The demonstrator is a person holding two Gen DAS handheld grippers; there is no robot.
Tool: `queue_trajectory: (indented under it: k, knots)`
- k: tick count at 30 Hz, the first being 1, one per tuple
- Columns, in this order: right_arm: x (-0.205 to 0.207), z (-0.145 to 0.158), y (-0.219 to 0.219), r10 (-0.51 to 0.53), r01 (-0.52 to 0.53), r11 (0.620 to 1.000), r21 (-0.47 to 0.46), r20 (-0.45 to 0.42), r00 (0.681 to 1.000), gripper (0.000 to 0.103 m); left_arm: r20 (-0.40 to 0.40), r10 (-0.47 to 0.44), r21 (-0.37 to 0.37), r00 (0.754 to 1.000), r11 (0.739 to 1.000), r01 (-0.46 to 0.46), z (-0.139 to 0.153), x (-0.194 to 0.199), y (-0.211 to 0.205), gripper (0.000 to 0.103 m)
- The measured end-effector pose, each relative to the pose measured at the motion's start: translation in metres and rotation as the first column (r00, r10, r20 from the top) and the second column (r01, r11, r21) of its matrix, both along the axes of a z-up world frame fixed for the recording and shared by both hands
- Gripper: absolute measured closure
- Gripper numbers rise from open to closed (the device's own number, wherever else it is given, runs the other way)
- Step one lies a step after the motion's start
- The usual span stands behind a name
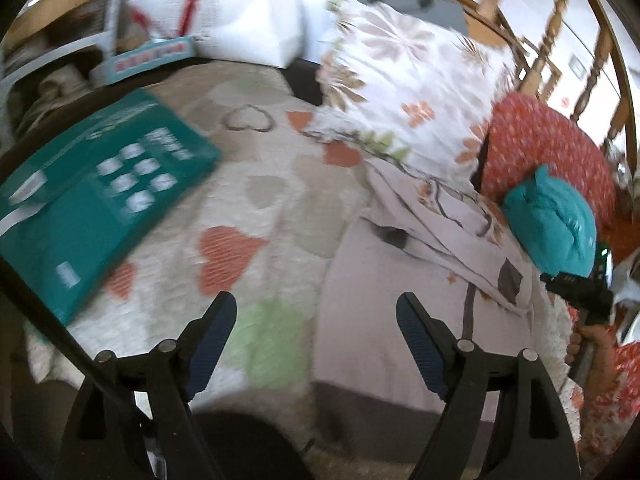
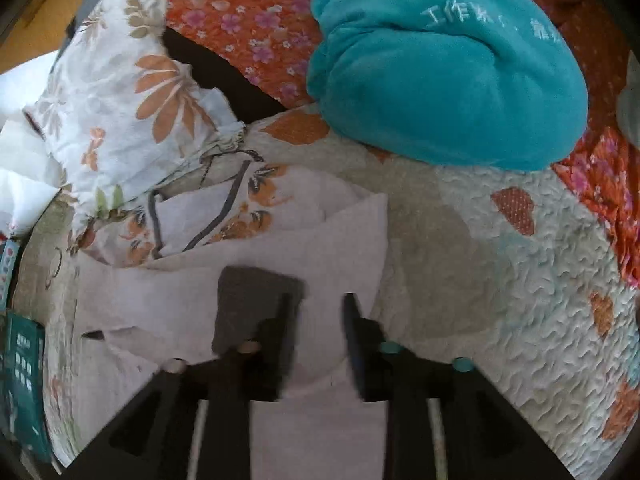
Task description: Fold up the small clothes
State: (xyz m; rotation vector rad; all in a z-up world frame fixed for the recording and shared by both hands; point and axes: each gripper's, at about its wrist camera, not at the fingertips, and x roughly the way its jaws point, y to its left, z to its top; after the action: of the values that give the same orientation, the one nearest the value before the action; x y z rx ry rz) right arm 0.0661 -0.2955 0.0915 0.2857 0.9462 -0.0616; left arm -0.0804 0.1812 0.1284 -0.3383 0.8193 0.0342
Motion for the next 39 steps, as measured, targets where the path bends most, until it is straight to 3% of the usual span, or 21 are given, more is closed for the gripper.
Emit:
queue_trajectory:
  k: [3,6,8,13,17,21,26,27,28,29,31,36,39]
  knots:
    - [-0.005,0.013,0.031,0.118,-0.118,0.993,-0.001,0.036,0.992,0.070,0.002,-0.011,-0.005,1.000,1.000,0.011,-0.016,0.033,-0.022,0.022]
    - [0.005,0.026,0.082,0.259,-0.258,0.966,-0.019,0.056,0.964,0.059,0.031,0.002,-0.019,1.000,1.000,-0.002,-0.039,0.065,-0.040,0.022]
    - [0.017,0.030,0.124,0.361,-0.359,0.932,-0.047,0.057,0.931,0.052,0.028,0.006,-0.037,1.000,0.999,-0.005,-0.054,0.080,-0.044,0.022]
    - [0.060,0.025,0.232,0.542,-0.534,0.831,-0.155,0.009,0.840,0.051,-0.009,0.036,-0.058,0.999,0.998,-0.037,-0.097,0.098,-0.041,0.022]
    - [0.101,0.011,0.300,0.608,-0.597,0.767,-0.234,-0.030,0.793,0.051,-0.047,0.029,-0.077,0.998,0.997,-0.033,-0.116,0.101,-0.032,0.022]
    - [0.135,-0.004,0.339,0.631,-0.623,0.746,-0.237,-0.051,0.774,0.051,-0.043,0.019,-0.093,0.999,0.995,-0.023,-0.119,0.106,-0.028,0.022]
    - [0.156,-0.023,0.372,0.662,-0.656,0.697,-0.289,-0.092,0.744,0.051,-0.055,0.004,-0.038,0.998,0.999,-0.006,-0.123,0.112,-0.035,0.020]
    - [0.160,-0.028,0.376,0.664,-0.661,0.684,-0.310,-0.110,0.739,0.054,-0.058,-0.004,-0.023,0.998,1.000,0.003,-0.123,0.113,-0.038,0.020]
    - [0.166,-0.033,0.379,0.663,-0.664,0.669,-0.335,-0.136,0.737,0.075,-0.060,-0.010,-0.014,0.998,1.000,0.009,-0.124,0.114,-0.039,0.019]
    - [0.170,-0.036,0.380,0.659,-0.666,0.662,-0.343,-0.156,0.735,0.090,-0.062,-0.014,-0.004,0.998,1.000,0.014,-0.124,0.114,-0.040,0.019]
    - [0.181,-0.035,0.377,0.635,-0.643,0.675,-0.361,-0.159,0.756,0.096,-0.064,-0.018,0.012,0.998,1.000,0.019,-0.125,0.115,-0.042,0.019]
    - [0.219,-0.016,0.340,0.497,-0.495,0.828,-0.263,-0.064,0.865,0.096,-0.062,-0.013,0.013,0.998,1.000,0.014,-0.126,0.117,-0.041,0.019]
    - [0.235,-0.026,0.331,0.432,-0.440,0.853,-0.281,-0.093,0.897,0.095,-0.063,-0.020,0.044,0.998,0.999,0.022,-0.127,0.119,-0.045,0.017]
